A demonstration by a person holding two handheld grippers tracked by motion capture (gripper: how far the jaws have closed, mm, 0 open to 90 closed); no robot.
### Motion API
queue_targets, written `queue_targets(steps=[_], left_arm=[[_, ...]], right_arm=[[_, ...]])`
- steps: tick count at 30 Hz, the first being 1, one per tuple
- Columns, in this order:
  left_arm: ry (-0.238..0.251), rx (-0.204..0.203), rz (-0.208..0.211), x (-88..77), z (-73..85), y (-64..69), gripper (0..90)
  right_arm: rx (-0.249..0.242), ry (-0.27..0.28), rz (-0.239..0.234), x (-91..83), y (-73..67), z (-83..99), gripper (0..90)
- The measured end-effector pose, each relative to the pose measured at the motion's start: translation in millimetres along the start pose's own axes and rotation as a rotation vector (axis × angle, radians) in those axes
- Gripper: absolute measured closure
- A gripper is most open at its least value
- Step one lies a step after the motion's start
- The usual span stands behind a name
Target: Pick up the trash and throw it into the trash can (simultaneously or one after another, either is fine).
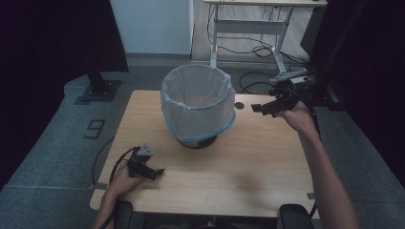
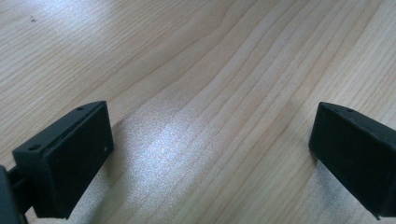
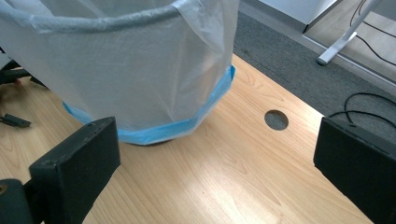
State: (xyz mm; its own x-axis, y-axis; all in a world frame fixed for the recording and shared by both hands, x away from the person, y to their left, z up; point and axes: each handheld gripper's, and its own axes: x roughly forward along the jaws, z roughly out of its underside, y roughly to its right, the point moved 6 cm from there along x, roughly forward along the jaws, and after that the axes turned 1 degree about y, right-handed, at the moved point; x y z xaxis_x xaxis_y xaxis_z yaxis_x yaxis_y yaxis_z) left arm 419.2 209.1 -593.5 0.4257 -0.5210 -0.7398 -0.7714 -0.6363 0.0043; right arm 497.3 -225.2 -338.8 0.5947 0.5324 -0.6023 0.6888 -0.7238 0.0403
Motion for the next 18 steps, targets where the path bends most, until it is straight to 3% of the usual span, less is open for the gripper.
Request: queue_targets(steps=[18], left_arm=[[0.0,0.0,0.0,0.0,0.0,0.0,0.0]], right_arm=[[0.029,0.017,0.047,-23.1,14.0,26.2,0.5]])
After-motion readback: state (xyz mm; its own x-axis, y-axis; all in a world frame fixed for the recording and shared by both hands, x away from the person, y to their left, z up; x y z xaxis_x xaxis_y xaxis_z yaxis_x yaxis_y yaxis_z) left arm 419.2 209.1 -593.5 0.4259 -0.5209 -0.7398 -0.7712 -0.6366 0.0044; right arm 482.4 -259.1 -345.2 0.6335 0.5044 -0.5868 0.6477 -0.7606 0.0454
